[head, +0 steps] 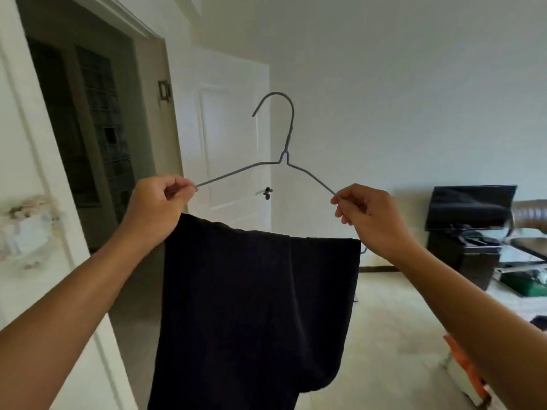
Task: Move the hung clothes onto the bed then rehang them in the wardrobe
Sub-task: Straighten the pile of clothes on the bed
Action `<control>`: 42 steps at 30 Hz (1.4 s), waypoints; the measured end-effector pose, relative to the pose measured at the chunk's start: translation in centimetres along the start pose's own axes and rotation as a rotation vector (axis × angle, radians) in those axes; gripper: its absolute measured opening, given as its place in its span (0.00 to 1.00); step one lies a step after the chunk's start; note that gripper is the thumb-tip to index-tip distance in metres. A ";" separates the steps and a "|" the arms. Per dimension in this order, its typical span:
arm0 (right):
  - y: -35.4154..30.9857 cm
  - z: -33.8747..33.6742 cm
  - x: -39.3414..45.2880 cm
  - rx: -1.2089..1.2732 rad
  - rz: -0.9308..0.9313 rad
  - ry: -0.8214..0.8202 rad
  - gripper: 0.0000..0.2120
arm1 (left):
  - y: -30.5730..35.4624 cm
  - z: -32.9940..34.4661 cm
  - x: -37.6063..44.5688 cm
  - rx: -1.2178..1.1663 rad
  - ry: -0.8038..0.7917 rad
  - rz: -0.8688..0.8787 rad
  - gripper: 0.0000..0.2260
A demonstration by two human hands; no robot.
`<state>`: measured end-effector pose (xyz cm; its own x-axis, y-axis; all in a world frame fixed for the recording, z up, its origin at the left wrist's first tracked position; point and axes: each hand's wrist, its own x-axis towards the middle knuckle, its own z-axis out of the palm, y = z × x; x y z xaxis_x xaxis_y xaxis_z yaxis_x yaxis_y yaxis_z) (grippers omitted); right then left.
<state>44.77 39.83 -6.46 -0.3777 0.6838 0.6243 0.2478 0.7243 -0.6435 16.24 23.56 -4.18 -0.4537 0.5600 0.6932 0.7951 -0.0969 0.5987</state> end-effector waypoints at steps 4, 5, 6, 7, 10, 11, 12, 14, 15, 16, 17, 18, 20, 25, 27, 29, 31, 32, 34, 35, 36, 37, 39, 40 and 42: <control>4.6 -6.7 -0.9 -0.049 0.062 0.046 0.09 | 2.8 7.8 -0.4 -0.133 -0.096 -0.016 0.06; 5.7 -8.2 -1.2 -0.064 0.076 0.060 0.08 | 3.4 9.7 -0.4 -0.159 -0.124 -0.017 0.06; 6.7 -9.6 -1.5 -0.081 0.090 0.073 0.08 | 4.0 11.6 -0.4 -0.180 -0.151 -0.018 0.06; 7.8 -11.0 -1.7 -0.101 0.107 0.086 0.08 | 4.6 13.5 -0.4 -0.199 -0.179 -0.019 0.05; 10.9 -14.9 -2.5 -0.161 0.149 0.133 0.07 | 6.5 19.2 -0.2 -0.258 -0.265 -0.010 0.06; 11.8 -16.1 -2.8 -0.182 0.165 0.153 0.06 | 7.2 21.0 -0.1 -0.274 -0.295 -0.003 0.07; 12.8 -17.3 -3.1 -0.207 0.184 0.172 0.06 | 7.8 22.8 0.0 -0.291 -0.327 0.004 0.07; 14.8 -19.6 -3.8 -0.259 0.227 0.208 0.05 | 8.9 26.6 0.3 -0.326 -0.392 0.030 0.09; 15.8 -20.6 -4.2 -0.277 0.246 0.228 0.05 | 9.6 28.5 0.5 -0.340 -0.426 0.048 0.09; 16.8 -21.7 -4.5 -0.290 0.264 0.249 0.05 | 10.2 30.5 0.7 -0.353 -0.461 0.065 0.09; 17.8 -22.7 -4.9 -0.308 0.282 0.272 0.06 | 10.8 32.5 0.8 -0.368 -0.498 0.081 0.08; 18.7 -23.8 -5.3 -0.336 0.299 0.292 0.07 | 11.4 34.5 1.0 -0.386 -0.534 0.095 0.08; 20.5 -25.8 -6.0 -0.411 0.343 0.330 0.07 | 12.5 38.5 1.3 -0.419 -0.607 0.130 0.07; 24.3 -30.2 -7.5 -0.497 0.500 0.429 0.13 | 15.4 48.0 1.9 -0.496 -0.766 0.186 0.09; 25.5 -31.6 -8.1 -0.536 0.544 0.461 0.12 | 16.5 51.6 1.9 -0.522 -0.822 0.209 0.10; 26.6 -32.9 -8.8 -0.564 0.584 0.497 0.10 | 17.8 54.9 1.8 -0.549 -0.880 0.239 0.08; 27.8 -34.2 -9.7 -0.615 0.626 0.528 0.09 | 19.4 58.0 1.2 -0.569 -0.932 0.263 0.06; 28.4 -34.9 -10.2 -0.644 0.650 0.539 0.08 | 20.2 59.4 0.9 -0.574 -0.956 0.269 0.05; 29.7 -36.4 -11.4 -0.685 0.694 0.556 0.07 | 21.7 62.3 0.0 -0.584 -1.004 0.275 0.06; 30.5 -37.1 -11.9 -0.701 0.713 0.569 0.07 | 22.5 63.8 -0.5 -0.585 -1.026 0.282 0.06; 31.3 -37.9 -12.5 -0.711 0.731 0.587 0.07 | 23.3 65.3 -0.9 -0.582 -1.048 0.286 0.06; 32.2 -38.8 -13.1 -0.715 0.743 0.605 0.07 | 24.1 66.8 -1.4 -0.580 -1.070 0.291 0.06; 34.1 -40.5 -14.1 -0.730 0.763 0.617 0.08 | 25.7 69.7 -2.6 -0.576 -1.100 0.303 0.05; 35.1 -41.4 -14.6 -0.738 0.775 0.613 0.08 | 26.4 71.1 -3.2 -0.570 -1.107 0.309 0.04; 37.2 -43.4 -15.6 -0.758 0.801 0.590 0.10 | 27.9 73.9 -4.5 -0.551 -1.121 0.316 0.03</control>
<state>98.61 59.96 -20.90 0.5247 0.7488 0.4049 0.7480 -0.1785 -0.6392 70.19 79.14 -20.28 0.5203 0.8062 0.2816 0.4133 -0.5263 0.7431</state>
